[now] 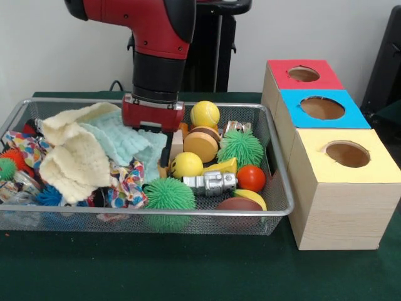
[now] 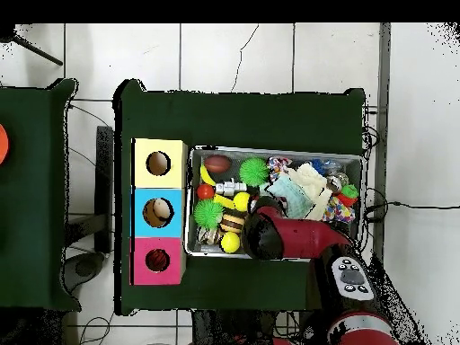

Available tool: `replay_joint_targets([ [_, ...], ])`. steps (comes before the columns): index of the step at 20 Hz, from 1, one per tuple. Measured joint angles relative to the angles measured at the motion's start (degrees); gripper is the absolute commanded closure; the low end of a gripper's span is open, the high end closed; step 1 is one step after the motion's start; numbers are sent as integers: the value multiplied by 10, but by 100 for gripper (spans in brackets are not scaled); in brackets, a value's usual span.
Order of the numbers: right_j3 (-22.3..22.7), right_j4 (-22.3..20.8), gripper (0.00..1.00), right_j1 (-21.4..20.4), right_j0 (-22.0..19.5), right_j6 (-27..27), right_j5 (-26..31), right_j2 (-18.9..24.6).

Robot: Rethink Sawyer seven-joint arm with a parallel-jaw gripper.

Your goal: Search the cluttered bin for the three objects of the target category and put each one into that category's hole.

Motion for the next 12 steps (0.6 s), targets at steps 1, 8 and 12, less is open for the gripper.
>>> replay_joint_targets([
  [1, -3, -2, 0, 0, -1, 0, 0, -2],
  [8, -23, -13, 0, 0, -5, 0, 0, -13],
  [12, -32, -19, 0, 0, -5, 0, 0, -14],
])
